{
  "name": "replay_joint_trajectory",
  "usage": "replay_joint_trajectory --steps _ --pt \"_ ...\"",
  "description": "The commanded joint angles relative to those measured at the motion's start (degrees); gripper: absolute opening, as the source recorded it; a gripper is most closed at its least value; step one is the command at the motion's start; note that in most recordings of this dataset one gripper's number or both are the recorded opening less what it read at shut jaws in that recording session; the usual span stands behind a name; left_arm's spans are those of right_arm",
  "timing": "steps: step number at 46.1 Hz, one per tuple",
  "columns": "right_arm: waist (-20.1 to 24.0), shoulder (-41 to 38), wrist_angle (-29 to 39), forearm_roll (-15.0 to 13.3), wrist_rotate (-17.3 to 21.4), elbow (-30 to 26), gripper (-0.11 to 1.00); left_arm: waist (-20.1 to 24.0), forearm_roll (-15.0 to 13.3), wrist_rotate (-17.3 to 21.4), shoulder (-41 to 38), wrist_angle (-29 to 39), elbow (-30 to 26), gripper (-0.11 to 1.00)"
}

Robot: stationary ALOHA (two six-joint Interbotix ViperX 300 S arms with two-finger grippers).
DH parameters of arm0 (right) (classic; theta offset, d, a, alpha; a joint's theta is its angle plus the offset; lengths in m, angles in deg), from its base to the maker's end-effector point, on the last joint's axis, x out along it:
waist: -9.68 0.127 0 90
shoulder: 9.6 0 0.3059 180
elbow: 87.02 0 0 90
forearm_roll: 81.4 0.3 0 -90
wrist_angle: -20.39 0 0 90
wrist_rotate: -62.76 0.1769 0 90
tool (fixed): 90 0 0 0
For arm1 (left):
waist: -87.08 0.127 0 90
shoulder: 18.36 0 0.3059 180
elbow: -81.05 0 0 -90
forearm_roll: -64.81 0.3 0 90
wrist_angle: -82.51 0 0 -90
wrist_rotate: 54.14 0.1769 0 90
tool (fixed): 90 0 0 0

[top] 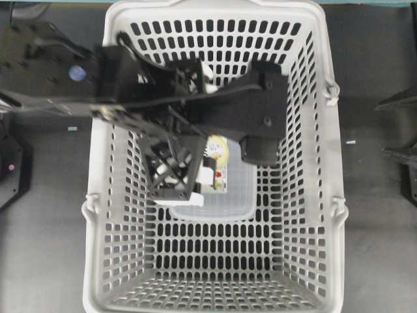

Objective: Pick up the cellophane tape from the shopping basket with the left arm.
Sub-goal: 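Lower the open left gripper down onto the cellophane tape roll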

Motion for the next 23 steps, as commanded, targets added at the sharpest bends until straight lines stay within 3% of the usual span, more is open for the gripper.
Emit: replay_joint_trajectory --steps 1,23 --pt "0.1 -0.4 -0.5 0.2 0.0 -0.4 0.75 -0.2 0.2 -0.1 -0.4 2.0 -2.8 0.5" --pt "0.1 -0.2 -0.5 0.1 0.0 -0.4 0.75 -0.2 0.2 0.1 -2.0 2.1 -2.8 0.5"
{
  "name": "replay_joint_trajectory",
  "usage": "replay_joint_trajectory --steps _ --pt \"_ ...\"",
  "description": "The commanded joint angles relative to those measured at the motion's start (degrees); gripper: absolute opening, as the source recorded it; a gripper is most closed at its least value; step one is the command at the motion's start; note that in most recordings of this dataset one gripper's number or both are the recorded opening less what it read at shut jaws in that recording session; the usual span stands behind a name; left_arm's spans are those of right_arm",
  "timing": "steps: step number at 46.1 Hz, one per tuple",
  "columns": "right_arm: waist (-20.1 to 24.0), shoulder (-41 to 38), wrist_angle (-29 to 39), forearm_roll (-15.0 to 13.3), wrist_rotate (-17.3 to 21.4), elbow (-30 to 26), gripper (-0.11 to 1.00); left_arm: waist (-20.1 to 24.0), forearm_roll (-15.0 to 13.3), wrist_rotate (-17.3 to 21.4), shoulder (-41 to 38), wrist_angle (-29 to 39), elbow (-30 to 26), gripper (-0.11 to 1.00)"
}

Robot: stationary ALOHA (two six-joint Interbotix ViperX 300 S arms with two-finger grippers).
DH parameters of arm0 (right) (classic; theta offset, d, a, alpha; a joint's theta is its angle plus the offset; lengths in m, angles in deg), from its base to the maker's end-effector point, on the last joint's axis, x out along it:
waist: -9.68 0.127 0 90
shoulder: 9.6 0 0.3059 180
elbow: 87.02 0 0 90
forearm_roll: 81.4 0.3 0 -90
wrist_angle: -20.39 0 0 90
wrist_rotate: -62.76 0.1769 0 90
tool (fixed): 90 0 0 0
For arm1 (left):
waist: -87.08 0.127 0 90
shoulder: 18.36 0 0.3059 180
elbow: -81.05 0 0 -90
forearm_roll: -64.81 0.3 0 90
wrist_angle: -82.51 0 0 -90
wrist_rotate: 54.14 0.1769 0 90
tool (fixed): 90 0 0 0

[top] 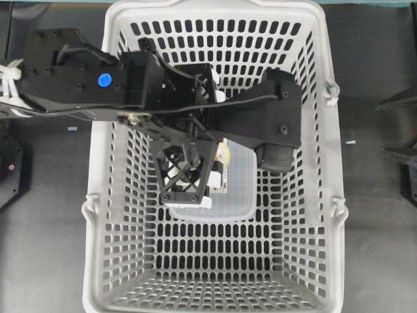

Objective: Pick up the cellophane tape from the shopping basket with the left arm.
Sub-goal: 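Lower the open left gripper down onto the cellophane tape roll, then lift the held tape roll upward out of the basket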

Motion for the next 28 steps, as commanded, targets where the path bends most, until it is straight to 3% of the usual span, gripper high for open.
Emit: replay_joint_trajectory --steps 1,28 --pt "0.1 -0.4 -0.5 0.1 0.0 -0.5 0.75 -0.1 0.2 0.0 0.8 -0.1 -1.5 0.5" --pt "0.1 -0.4 -0.6 0.2 0.0 -0.4 0.75 -0.2 0.2 0.0 0.4 -0.1 -1.5 0.5"
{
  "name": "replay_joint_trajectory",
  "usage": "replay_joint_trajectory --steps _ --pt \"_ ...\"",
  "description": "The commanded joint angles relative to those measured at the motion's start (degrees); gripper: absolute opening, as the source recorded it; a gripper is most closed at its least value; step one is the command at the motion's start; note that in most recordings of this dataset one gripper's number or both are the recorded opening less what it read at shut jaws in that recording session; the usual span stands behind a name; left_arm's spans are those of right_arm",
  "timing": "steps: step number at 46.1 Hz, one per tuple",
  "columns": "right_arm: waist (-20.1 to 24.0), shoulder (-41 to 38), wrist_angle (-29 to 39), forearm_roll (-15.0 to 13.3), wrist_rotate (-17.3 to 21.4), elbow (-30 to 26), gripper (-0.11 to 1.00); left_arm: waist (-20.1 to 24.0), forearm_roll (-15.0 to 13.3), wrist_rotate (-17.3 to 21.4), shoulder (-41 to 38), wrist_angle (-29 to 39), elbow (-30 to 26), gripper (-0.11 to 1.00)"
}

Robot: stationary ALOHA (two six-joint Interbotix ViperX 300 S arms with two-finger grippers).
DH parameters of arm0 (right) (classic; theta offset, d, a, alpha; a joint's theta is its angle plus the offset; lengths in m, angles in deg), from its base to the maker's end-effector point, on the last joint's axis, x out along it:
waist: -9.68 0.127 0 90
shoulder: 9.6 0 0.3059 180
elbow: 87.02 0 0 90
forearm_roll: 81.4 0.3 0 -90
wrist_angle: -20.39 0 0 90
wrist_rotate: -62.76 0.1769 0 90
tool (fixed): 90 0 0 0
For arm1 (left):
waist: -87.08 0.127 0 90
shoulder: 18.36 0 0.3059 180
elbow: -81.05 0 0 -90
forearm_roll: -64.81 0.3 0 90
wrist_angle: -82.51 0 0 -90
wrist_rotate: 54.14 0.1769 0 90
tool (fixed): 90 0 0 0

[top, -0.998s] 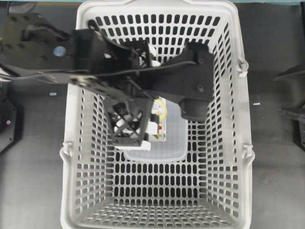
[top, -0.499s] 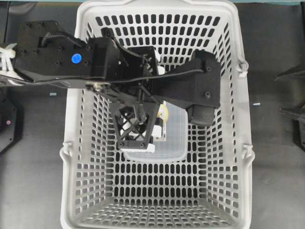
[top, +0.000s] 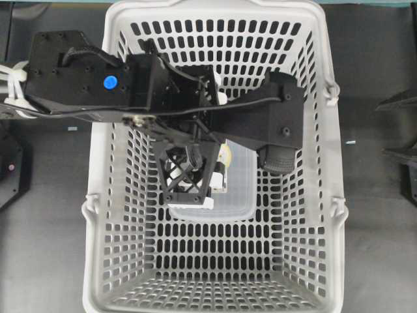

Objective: Pick up the cellophane tape from the shopping basket with the left arm.
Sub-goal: 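Lift the held tape roll upward out of the basket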

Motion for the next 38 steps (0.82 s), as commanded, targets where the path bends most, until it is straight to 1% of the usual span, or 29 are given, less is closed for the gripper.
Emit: replay_joint_trajectory --steps 1,31,38 --pt "0.1 -0.3 -0.6 0.2 0.0 -0.4 0.75 -0.2 0.2 0.0 0.9 -0.2 -1.5 0.5" --pt "0.2 -0.3 -0.6 0.2 0.0 -0.2 0.75 -0.2 0.2 0.0 0.9 -0.2 -1.3 0.5" --pt "0.2 -0.4 -0.5 0.2 0.1 0.1 0.75 -0.2 0.2 0.0 0.8 -0.2 -0.5 0.5"
